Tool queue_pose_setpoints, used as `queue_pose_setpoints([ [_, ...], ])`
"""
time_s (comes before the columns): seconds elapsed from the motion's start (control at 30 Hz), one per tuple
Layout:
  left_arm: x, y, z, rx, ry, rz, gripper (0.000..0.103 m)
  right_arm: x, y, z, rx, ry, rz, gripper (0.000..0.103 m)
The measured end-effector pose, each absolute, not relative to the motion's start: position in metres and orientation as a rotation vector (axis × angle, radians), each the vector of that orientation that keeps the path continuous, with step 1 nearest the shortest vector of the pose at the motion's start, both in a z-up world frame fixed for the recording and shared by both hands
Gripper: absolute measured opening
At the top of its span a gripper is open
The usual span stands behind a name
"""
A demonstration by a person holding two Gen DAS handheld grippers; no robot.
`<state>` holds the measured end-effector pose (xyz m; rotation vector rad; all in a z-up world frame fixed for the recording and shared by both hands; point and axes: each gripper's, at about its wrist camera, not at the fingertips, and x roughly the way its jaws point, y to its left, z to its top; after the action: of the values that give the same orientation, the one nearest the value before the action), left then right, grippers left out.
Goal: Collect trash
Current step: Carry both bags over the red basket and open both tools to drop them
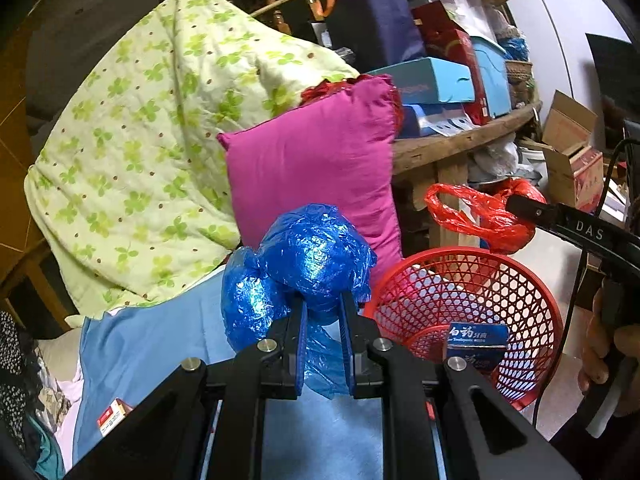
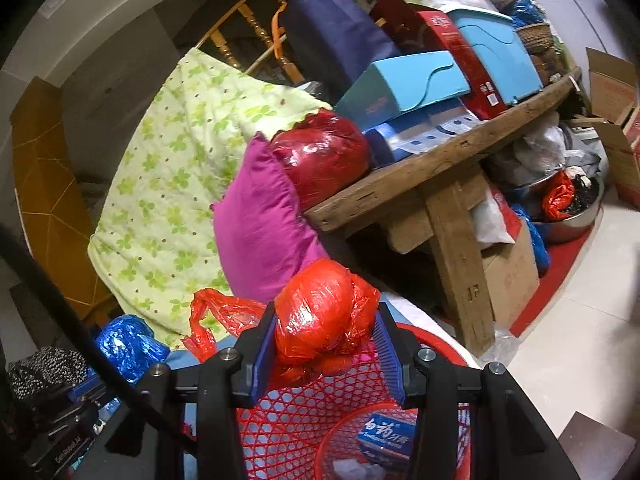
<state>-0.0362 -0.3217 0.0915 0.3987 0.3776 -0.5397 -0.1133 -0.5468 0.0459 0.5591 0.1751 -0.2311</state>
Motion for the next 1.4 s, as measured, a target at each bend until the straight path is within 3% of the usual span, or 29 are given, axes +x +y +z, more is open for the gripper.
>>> queue_pose_setpoints([
  [0.7, -0.018, -0.371, 0.050, 0.337, 0.551, -0.757, 0.018, -0.103, -0.581, 0.019, 0.710, 0.286, -0.283, 0.051],
  [0.83, -0.008, -0.369, 0.042, 0.274, 0.607, -0.816, 0.020, -0.098, -0.584, 0.013, 0.754, 0.314, -0.255, 0.059],
  [0.87, -0.006, -0.368, 0.041, 0.265, 0.617, -0.825, 0.026, -0.096, -0.585, 0.012, 0.766, 0.321, -0.245, 0.059],
  [0.9, -0.005, -0.367, 0.039, 0.258, 0.624, -0.834, 0.044, -0.094, -0.585, 0.010, 0.774, 0.332, -0.237, 0.060],
  [0.97, -0.004, -0.361, 0.039, 0.237, 0.613, -0.828, 0.063, -0.090, -0.583, 0.009, 0.780, 0.345, -0.220, 0.063],
  [1.4, -0.004, -0.287, 0.056, 0.295, 0.518, -0.548, 0.069, -0.068, -0.539, 0.030, 0.707, 0.279, -0.126, 0.064],
])
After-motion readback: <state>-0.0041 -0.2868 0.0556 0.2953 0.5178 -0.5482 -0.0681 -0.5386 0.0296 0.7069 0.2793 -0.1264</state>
